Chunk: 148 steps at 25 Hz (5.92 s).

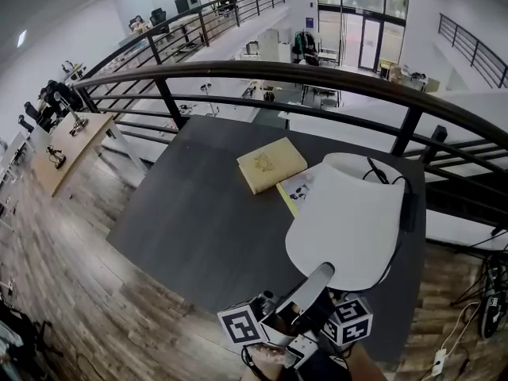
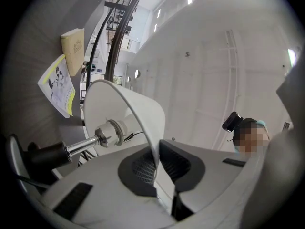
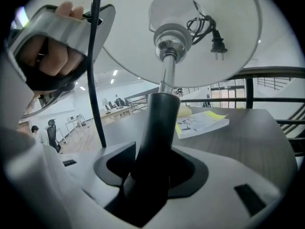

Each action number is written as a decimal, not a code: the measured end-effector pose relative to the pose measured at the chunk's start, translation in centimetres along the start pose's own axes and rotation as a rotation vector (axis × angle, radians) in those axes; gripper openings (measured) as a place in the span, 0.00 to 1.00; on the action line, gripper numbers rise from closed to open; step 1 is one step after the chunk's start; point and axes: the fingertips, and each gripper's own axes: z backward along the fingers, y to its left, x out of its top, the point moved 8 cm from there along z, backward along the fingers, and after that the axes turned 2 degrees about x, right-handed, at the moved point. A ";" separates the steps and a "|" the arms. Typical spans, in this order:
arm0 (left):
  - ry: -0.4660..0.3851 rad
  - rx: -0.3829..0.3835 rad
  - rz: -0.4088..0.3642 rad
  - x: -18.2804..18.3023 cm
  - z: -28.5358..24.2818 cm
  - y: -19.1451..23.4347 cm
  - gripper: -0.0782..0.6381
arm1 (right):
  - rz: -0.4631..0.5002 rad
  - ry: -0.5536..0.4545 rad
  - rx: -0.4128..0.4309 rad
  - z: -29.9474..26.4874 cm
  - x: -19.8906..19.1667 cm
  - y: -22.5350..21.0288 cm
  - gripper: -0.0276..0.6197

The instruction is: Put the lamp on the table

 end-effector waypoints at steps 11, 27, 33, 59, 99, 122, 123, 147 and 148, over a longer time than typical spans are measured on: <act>-0.011 0.000 0.008 2.0 -3.8 4.2 0.14 | 0.007 -0.002 -0.006 -2.8 1.6 -5.1 0.39; 0.057 0.012 0.057 5.0 -4.7 8.8 0.15 | 0.000 0.018 -0.066 -7.2 1.5 -8.1 0.39; 0.082 0.022 0.073 6.1 -5.4 10.3 0.15 | -0.007 0.039 -0.097 -8.8 1.3 -9.2 0.39; 0.067 0.021 0.117 7.3 -4.7 12.6 0.15 | 0.004 0.057 -0.164 -10.6 0.3 -10.5 0.39; 0.023 0.018 0.094 5.4 -2.8 11.8 0.18 | -0.019 -0.018 -0.181 -6.9 -1.3 -9.3 0.45; 0.032 0.040 0.064 2.3 1.3 10.5 0.21 | -0.044 0.026 -0.214 -3.2 -6.0 -5.1 0.36; 0.035 0.040 0.061 2.2 1.4 10.5 0.21 | -0.041 0.029 -0.217 -3.2 -6.1 -5.0 0.36; 0.053 0.055 0.037 0.8 4.2 10.3 0.23 | -0.076 0.046 -0.221 -1.8 -7.8 -3.2 0.36; 0.053 0.056 0.035 0.7 4.3 10.3 0.23 | -0.078 0.043 -0.223 -1.6 -7.8 -3.2 0.36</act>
